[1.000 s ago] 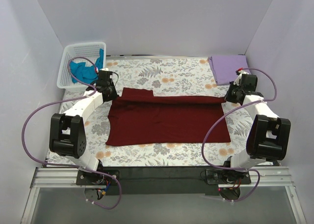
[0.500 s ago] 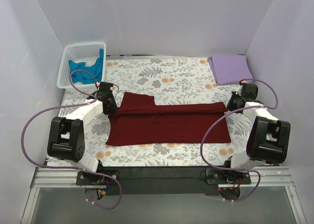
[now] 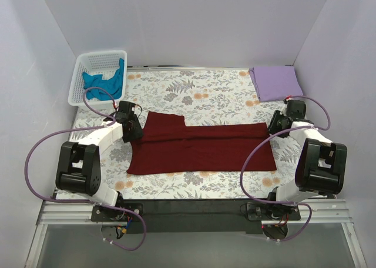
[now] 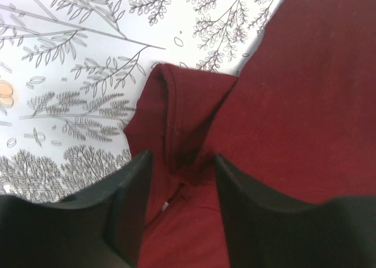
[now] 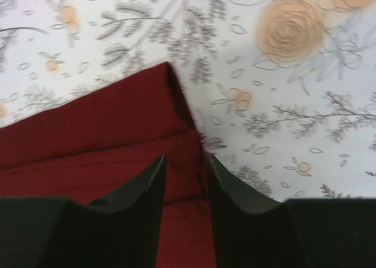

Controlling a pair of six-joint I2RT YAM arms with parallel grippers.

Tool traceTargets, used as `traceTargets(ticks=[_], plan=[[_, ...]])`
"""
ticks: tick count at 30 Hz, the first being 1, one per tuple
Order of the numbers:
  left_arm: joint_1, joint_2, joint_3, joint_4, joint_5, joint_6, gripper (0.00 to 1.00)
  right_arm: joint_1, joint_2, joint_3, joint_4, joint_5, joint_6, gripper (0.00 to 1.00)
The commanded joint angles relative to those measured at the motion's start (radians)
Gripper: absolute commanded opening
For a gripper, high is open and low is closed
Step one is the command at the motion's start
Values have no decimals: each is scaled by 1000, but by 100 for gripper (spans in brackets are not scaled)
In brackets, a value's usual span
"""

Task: Fold and stack the t-shirts
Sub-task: Fold the tshirt

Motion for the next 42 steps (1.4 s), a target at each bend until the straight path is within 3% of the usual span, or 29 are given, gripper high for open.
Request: traceTargets(ticks=[1, 8, 17, 26, 34, 38, 42], plan=[[-9, -97, 23, -23, -8, -9, 47, 64, -64, 95, -33, -47, 3, 41], [-32, -250, -3, -40, 2, -14, 68, 352, 15, 210, 48, -197, 75, 44], [-47, -503, -214, 58, 58, 6, 71, 613, 365, 486, 156, -258, 115, 45], [-48, -543, -268, 127, 67, -4, 71, 715, 698, 758, 157, -325, 149, 45], [-47, -485, -250, 124, 79, 2, 71, 758, 812, 845, 160, -354, 191, 45], [-47, -488, -254, 127, 81, 3, 70, 759, 832, 861, 160, -371, 195, 39], [-48, -479, -251, 125, 85, 6, 70, 762, 815, 862, 160, -392, 184, 10]])
